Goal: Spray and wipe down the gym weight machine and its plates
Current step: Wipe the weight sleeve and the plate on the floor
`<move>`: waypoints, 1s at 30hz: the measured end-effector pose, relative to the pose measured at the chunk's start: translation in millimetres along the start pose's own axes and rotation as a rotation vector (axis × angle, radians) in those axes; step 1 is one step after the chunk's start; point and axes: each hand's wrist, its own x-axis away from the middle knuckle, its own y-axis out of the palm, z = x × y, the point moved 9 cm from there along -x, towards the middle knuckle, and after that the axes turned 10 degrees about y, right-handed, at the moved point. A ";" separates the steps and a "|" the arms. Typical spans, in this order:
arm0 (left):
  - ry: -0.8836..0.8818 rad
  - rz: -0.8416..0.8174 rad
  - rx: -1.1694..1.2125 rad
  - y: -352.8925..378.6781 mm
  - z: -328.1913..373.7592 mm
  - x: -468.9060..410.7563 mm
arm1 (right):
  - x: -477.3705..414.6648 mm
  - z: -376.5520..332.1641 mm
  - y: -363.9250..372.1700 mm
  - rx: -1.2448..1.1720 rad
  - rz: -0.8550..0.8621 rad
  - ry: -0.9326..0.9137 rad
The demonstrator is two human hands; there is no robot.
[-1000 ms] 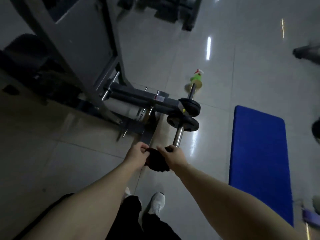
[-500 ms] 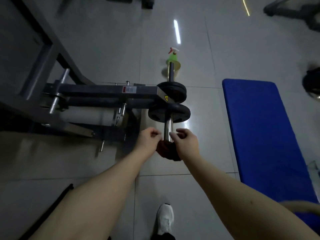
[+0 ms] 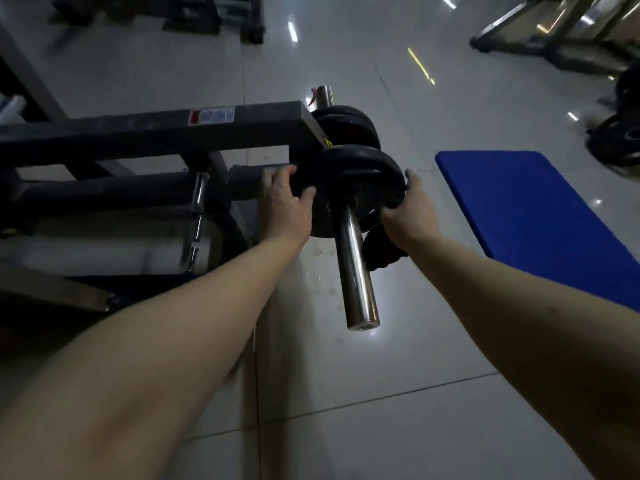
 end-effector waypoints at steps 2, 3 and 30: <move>0.080 0.033 -0.068 -0.1 -4.4 -0.2 | -7.5 2.8 0.1 0.011 0.041 -0.055; 0.109 0.044 -0.100 -0.6 -6.1 -0.9 | -11.1 5.4 0.9 -0.001 0.049 -0.071; 0.143 -0.081 -0.246 2.8 -24.5 -25.0 | -48.6 36.5 33.1 -0.060 -0.012 -0.057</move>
